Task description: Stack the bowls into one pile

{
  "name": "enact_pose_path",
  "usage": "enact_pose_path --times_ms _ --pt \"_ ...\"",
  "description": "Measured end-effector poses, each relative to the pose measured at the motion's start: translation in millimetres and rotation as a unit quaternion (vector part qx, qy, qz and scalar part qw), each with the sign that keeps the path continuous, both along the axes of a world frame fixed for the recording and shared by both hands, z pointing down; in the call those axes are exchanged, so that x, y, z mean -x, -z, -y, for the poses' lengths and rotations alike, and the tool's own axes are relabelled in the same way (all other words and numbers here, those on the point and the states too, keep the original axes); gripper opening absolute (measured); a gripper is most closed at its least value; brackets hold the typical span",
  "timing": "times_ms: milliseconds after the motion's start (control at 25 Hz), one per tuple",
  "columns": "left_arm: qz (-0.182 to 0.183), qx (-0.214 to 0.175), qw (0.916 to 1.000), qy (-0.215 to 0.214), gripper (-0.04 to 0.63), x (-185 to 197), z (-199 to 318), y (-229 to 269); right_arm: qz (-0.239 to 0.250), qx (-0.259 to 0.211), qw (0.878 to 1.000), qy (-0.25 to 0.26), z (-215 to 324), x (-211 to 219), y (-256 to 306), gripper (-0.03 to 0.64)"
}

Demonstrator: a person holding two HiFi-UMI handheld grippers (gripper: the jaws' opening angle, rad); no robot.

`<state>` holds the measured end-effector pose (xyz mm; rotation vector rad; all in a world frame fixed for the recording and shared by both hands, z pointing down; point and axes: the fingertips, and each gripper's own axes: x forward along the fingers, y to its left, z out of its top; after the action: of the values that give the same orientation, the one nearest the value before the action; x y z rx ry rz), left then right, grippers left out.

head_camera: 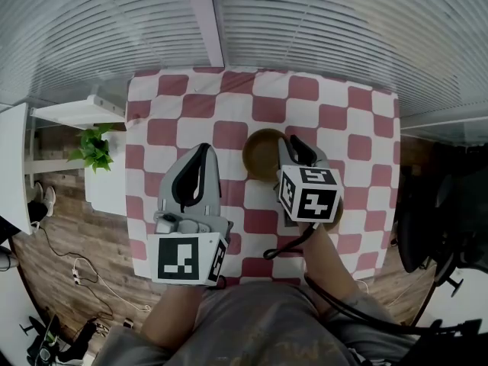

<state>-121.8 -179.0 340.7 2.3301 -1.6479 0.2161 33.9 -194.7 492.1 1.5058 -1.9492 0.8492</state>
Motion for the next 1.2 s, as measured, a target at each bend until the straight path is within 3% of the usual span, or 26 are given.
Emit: enact_pose_path --times_ms 280,520,760,1040,1200 --pt "0.000 0.003 1.0000 0.004 0.000 4 3 -3 -0.014 0.000 1.000 0.011 1 1 -4 0.115" --pt "-0.001 0.004 1.0000 0.007 0.000 5 4 -3 -0.022 0.006 1.000 0.011 1 -2 -8 0.083" --pt "0.000 0.005 0.9999 0.011 0.000 6 4 -5 -0.023 0.016 0.999 0.019 0 -6 -14 0.112" --pt "0.000 0.005 0.9999 0.012 0.000 5 4 -4 -0.028 0.022 0.999 0.030 0 -3 -16 0.071" --pt "0.002 0.000 0.9999 0.016 0.000 7 2 -1 -0.003 0.021 0.999 0.036 -1 3 -12 0.048"
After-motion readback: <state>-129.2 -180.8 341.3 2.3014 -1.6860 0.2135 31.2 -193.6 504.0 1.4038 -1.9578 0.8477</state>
